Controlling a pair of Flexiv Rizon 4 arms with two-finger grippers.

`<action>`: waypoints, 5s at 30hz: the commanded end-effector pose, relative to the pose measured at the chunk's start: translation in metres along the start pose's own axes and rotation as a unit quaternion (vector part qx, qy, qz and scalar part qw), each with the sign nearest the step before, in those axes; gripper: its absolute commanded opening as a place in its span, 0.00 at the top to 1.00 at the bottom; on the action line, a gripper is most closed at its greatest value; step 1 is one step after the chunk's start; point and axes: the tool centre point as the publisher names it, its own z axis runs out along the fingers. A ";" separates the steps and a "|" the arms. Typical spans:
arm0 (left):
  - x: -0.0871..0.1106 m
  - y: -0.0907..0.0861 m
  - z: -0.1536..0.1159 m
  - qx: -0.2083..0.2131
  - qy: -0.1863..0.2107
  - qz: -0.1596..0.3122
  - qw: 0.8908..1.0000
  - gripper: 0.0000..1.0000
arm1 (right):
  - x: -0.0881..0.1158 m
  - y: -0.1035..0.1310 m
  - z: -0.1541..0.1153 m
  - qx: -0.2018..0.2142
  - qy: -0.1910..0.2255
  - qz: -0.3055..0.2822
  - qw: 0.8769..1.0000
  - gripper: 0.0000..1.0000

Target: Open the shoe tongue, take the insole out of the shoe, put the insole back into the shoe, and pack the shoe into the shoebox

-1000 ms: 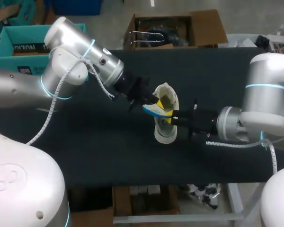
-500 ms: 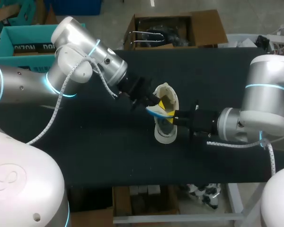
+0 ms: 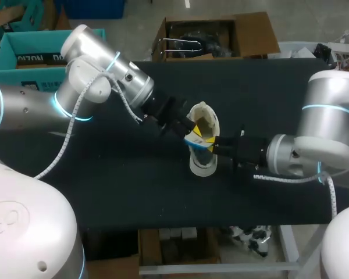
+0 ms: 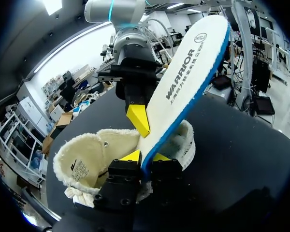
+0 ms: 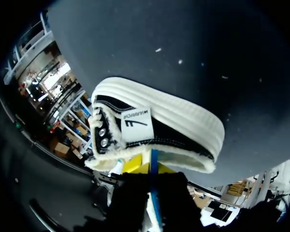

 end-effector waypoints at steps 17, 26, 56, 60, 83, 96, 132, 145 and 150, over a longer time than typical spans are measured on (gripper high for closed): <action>0.020 -0.023 -0.008 0.029 -0.015 0.016 0.999 1.00 | -0.001 0.005 0.000 0.007 0.005 0.004 1.000 1.00; 0.021 -0.019 -0.008 0.022 -0.016 0.014 1.000 1.00 | -0.011 -0.035 -0.010 -0.027 0.004 -0.028 0.999 0.69; -0.004 0.004 0.007 0.005 -0.028 -0.017 0.999 0.93 | 0.004 0.015 0.011 -0.051 -0.013 -0.015 0.999 1.00; -0.004 0.005 0.007 0.007 -0.028 -0.020 0.999 0.93 | 0.006 0.023 0.013 -0.046 -0.015 -0.009 0.999 1.00; 0.016 -0.024 0.006 0.039 -0.031 0.008 0.999 0.70 | 0.007 0.022 0.005 -0.045 -0.016 -0.008 0.999 1.00; 0.015 -0.023 0.005 0.033 -0.039 0.007 0.999 1.00 | -0.006 0.000 -0.014 -0.067 0.002 -0.020 0.998 0.58; -0.004 0.002 0.023 0.021 -0.060 -0.035 0.997 0.53 | 0.013 0.022 0.005 -0.106 -0.026 -0.006 0.994 1.00; 0.007 -0.015 0.004 0.037 -0.077 -0.017 0.996 0.82 | 0.007 0.028 -0.004 -0.110 -0.024 0.002 0.994 1.00; 0.006 -0.019 0.014 0.028 -0.071 -0.007 0.997 1.00 | 0.009 0.028 -0.002 -0.108 -0.035 0.003 0.994 1.00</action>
